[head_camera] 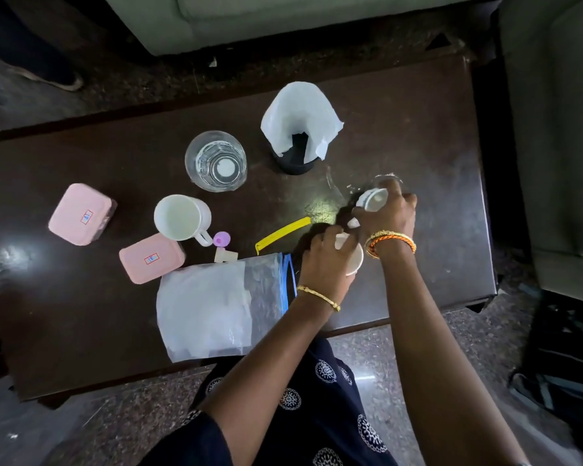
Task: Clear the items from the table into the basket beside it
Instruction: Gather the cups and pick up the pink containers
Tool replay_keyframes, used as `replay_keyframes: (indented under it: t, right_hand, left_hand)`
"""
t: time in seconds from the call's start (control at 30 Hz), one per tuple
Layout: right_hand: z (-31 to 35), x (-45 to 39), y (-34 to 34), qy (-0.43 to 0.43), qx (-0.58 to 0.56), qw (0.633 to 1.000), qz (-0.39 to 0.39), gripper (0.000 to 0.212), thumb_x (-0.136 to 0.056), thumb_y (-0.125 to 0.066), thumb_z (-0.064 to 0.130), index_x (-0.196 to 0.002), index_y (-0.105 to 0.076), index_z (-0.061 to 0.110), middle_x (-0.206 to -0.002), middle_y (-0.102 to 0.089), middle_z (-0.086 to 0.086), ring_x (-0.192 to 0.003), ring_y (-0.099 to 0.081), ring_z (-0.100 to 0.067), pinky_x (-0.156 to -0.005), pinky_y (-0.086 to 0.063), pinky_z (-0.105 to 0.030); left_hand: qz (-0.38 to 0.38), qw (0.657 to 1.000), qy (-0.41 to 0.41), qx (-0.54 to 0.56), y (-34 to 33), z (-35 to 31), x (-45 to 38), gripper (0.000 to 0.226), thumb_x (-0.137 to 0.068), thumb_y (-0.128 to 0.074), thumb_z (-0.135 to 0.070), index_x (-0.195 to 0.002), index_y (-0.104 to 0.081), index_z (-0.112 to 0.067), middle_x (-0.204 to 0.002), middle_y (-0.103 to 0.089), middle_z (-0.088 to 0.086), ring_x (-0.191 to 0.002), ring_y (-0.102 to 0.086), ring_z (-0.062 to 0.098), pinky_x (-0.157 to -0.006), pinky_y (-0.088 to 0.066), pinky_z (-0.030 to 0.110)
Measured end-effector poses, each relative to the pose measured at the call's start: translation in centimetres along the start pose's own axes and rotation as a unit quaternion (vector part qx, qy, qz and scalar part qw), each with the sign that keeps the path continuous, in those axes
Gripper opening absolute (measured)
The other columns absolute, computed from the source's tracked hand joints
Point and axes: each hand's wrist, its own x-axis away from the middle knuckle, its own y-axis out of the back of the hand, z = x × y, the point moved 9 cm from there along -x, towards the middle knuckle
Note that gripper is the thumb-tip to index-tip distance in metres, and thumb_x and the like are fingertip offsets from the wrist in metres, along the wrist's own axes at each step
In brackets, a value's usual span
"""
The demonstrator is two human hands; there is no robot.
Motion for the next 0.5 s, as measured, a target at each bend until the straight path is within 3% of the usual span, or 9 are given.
replay_keyframes:
  t: [0.2,0.3,0.4,0.5]
  right_hand:
    - [2.2,2.4,3.0,0.059,0.011,0.995,-0.075,0.061,-0.067,-0.076,0.031,-0.119,-0.045,0.02,-0.124,-0.044,-0.014,-0.11,-0.048,-0.041,-0.075,-0.038,-0.037]
    - [4.9,5.7,2.5,0.108,-0.009,0.992,-0.063,0.065,-0.062,-0.079,0.026,-0.109,-0.037,0.011,-0.122,-0.048,-0.015,-0.106,-0.049,-0.042,-0.079,-0.044,-0.043]
    - [7.9,10.4,1.1,0.153,-0.025,0.987,-0.048,0.065,-0.057,-0.079,0.02,-0.092,-0.025,0.016,-0.108,-0.05,-0.015,-0.093,-0.048,-0.037,-0.072,-0.04,-0.038]
    - [11.0,16.2,-2.1,0.205,-0.023,0.978,-0.013,0.063,-0.057,-0.08,0.02,-0.093,-0.029,0.015,-0.102,-0.051,-0.014,-0.087,-0.046,-0.033,-0.074,-0.04,-0.039]
  left_hand:
    - [-0.12,0.978,0.021,0.166,7.0,3.8,1.9,0.06,-0.06,-0.082,-0.021,-0.115,-0.06,-0.014,-0.115,-0.056,0.014,-0.102,-0.057,0.033,-0.09,-0.049,0.038]
    - [-0.148,0.961,0.041,0.229,10.0,7.2,4.2,0.064,-0.062,-0.082,-0.024,-0.12,-0.057,-0.013,-0.116,-0.056,0.009,-0.107,-0.055,0.023,-0.094,-0.041,0.022]
    - [-0.197,0.93,0.105,0.293,12.1,11.7,7.5,0.071,-0.06,-0.085,-0.026,-0.121,-0.051,-0.013,-0.118,-0.057,0.002,-0.109,-0.049,0.012,-0.09,-0.03,0.0]
    - [-0.26,0.907,0.141,0.298,14.6,16.8,12.0,0.071,-0.057,-0.087,-0.027,-0.117,-0.053,-0.011,-0.116,-0.059,-0.001,-0.108,-0.051,0.009,-0.093,-0.03,-0.001]
